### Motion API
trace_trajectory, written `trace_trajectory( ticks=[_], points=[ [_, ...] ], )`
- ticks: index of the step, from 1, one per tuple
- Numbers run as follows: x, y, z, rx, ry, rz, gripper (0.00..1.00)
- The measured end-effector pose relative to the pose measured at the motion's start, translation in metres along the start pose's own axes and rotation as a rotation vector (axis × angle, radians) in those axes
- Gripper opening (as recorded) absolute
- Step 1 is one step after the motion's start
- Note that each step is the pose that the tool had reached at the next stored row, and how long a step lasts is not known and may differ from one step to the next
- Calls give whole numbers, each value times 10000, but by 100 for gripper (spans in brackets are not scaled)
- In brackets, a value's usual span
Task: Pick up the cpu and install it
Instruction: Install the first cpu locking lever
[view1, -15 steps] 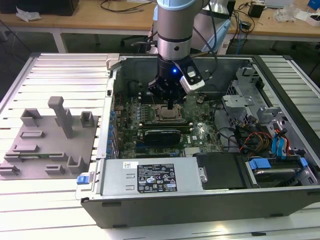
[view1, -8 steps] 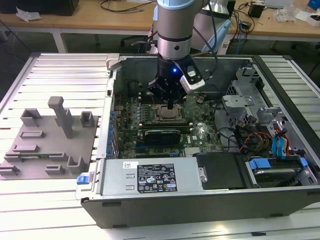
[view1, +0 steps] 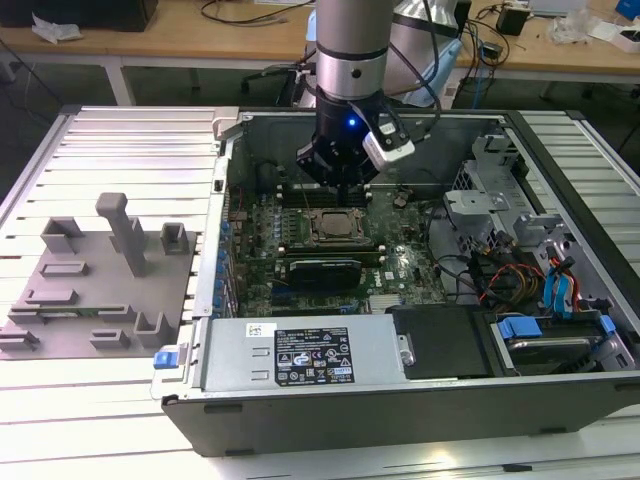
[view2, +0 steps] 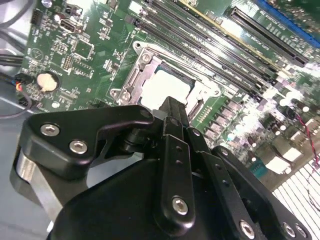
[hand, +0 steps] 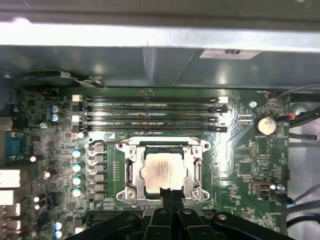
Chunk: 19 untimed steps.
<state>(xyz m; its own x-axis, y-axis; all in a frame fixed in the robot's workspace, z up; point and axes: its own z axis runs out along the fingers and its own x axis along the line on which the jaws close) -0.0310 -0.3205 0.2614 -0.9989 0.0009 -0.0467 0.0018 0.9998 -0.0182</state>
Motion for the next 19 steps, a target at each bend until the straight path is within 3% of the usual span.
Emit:
trace_trajectory(
  ticks=[5,14,17,19],
  points=[
    [-6,-2,-129,0,0,0,11],
    [1,-2,-144,1,0,2,11],
    [70,-2,-146,2,-4,-1,11],
    [199,-2,-147,0,-19,0,11]
  ],
)
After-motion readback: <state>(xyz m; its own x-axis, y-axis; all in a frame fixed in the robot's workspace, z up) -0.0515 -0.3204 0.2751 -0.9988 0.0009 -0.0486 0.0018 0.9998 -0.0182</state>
